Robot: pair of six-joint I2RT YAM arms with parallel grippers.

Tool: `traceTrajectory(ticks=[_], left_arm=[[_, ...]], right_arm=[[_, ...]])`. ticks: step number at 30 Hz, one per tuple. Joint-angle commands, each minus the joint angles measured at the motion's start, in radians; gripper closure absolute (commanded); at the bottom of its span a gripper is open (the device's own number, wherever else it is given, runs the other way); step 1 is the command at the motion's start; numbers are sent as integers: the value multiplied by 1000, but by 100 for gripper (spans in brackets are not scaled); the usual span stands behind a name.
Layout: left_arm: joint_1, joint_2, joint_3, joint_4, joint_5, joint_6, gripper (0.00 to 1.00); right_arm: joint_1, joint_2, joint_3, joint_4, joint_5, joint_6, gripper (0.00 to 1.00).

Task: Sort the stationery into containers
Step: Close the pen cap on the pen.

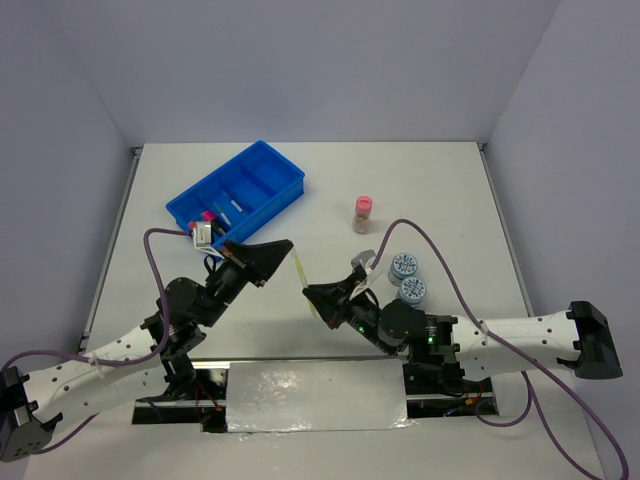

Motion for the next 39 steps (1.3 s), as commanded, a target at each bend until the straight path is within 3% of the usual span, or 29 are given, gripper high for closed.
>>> traceTrajectory(ticks=[1, 19, 23, 28, 30, 32, 36, 39], left_arm=[[4, 9, 1, 65, 22, -17, 100], [4, 41, -6, 59, 63, -44, 100], [4, 61, 7, 27, 82, -46, 98], [4, 62, 52, -42, 99, -31, 73], [3, 53, 78, -88, 100, -9, 57], [4, 47, 105, -123, 94, 15, 51], [4, 52, 150, -165, 115, 57, 50], [4, 70, 170, -170, 134, 68, 68]], right_arm=[[-9, 8, 44, 17, 28, 0, 100], [-59, 6, 84, 30, 30, -39, 100], [-75, 40, 111, 80, 10, -128, 100], [-85, 70, 137, 112, -33, -227, 100], [-85, 80, 145, 97, -45, -227, 100], [-87, 78, 141, 99, -66, -219, 100], [-85, 75, 144, 79, -90, -199, 100], [-85, 71, 148, 79, -114, -191, 100]])
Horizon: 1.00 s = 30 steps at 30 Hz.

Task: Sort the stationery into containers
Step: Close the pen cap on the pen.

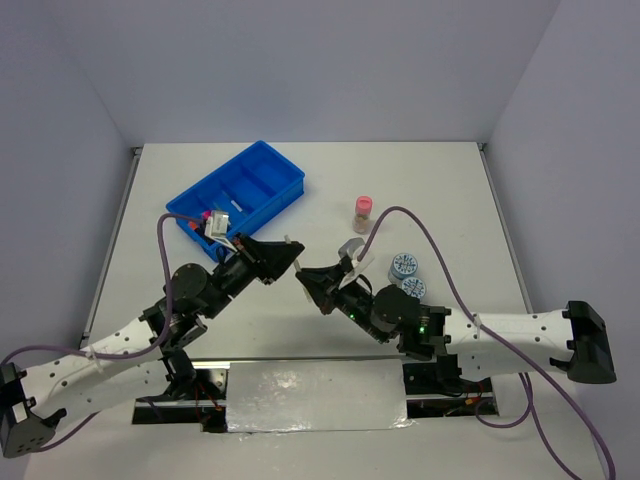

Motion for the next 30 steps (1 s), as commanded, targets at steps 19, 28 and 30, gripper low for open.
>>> traceTrajectory(ticks=[19, 28, 30], left_arm=[[-4, -1, 27, 170, 224, 132, 100], [-4, -4, 48, 216, 345, 244, 100], [-4, 1, 66, 192, 367, 275, 100]], right_arm=[[-48, -54, 52, 9, -171, 115, 54], [-75, -54, 36, 30, -286, 142, 92], [-77, -57, 36, 31, -304, 146, 100]])
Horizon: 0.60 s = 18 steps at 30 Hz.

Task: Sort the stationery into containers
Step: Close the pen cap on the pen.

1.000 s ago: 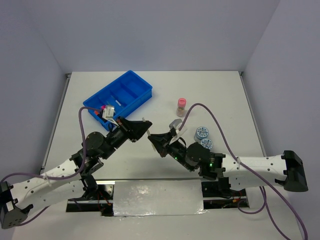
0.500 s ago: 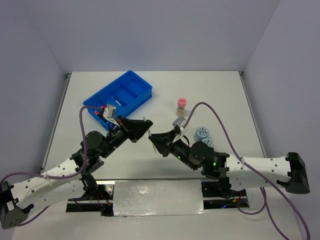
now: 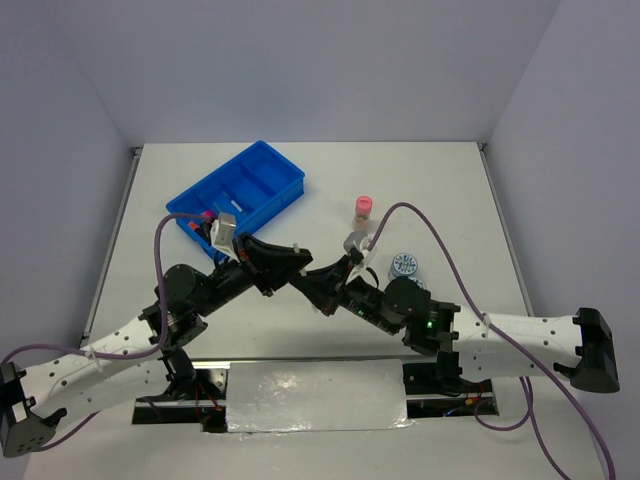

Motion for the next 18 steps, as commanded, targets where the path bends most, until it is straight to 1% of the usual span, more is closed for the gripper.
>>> traceTrajectory(ticks=[1, 4, 5, 6, 7, 8, 9, 10, 11, 12, 18], left_arm=[[-4, 3, 60, 50, 113, 104, 95], [-4, 15, 68, 27, 144, 156, 79], [-4, 17, 63, 23, 144, 161, 68], [-4, 15, 60, 23, 141, 167, 60], [-4, 12, 53, 23, 141, 173, 41], [-4, 8, 51, 20, 126, 174, 33], [-4, 5, 54, 14, 115, 172, 29], [-4, 0, 63, 1, 98, 172, 20], [-4, 1, 73, -15, 60, 172, 14], [-4, 1, 83, -52, 41, 172, 2], [-4, 31, 178, -138, -39, 180, 1]], right_arm=[[-9, -11, 22, 57, -72, 6, 100], [-9, -22, 18, 68, -86, 17, 100], [-10, -28, 15, 68, -86, 23, 100], [-9, -31, 13, 71, -85, 23, 100], [-9, -32, 12, 72, -80, 22, 100], [-10, -34, 10, 68, -64, 25, 100], [-9, -34, 7, 65, -53, 26, 100], [-9, -34, 2, 63, -37, 26, 100], [-9, -34, -1, 63, -19, 25, 100], [-7, -33, -7, 60, -11, 25, 100], [-9, -16, -8, 42, 19, 19, 100]])
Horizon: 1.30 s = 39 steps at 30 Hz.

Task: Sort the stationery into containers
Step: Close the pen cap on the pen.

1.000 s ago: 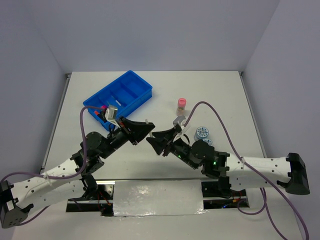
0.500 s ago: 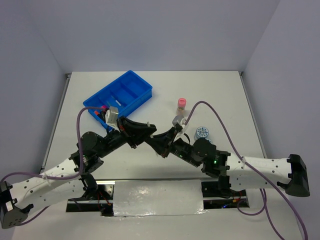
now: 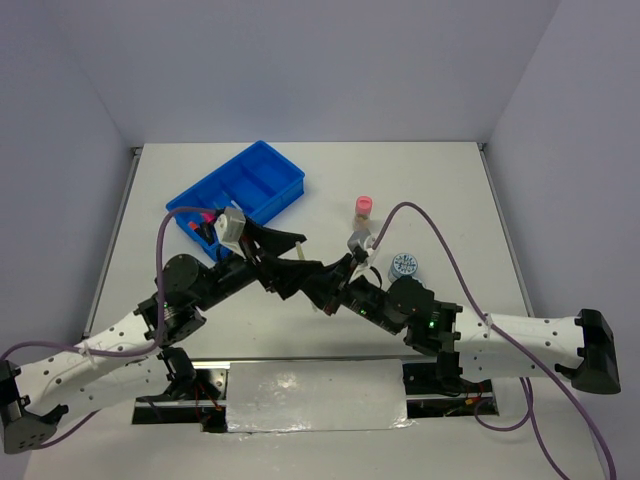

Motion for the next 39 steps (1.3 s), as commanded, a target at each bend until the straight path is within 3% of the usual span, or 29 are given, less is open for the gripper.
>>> traceTrajectory(ticks=[1, 6, 10, 12, 17, 23, 28, 39], left_arm=[[-2, 2, 80, -14, -65, 29, 1], [-3, 4, 125, -82, -180, 15, 2], [0, 18, 157, -125, -205, -4, 14], [1, 28, 166, -140, -190, -13, 25], [4, 38, 173, -157, -164, -43, 29], [9, 45, 166, -171, -128, -82, 57], [14, 62, 171, -186, -99, -128, 99], [14, 64, 114, -212, -56, -174, 100]], right_arm=[[-5, 8, 1, 13, 39, -2, 100], [-4, 16, 13, -13, 30, -18, 100], [-2, 8, 12, -19, 39, -19, 100], [-4, 0, 10, -19, 42, -22, 100], [-4, -4, 26, -34, 45, -29, 100], [-4, -4, 36, -36, 64, -41, 100], [-5, 2, 66, -45, 81, -67, 100], [-137, 40, 227, -68, -34, -117, 100]])
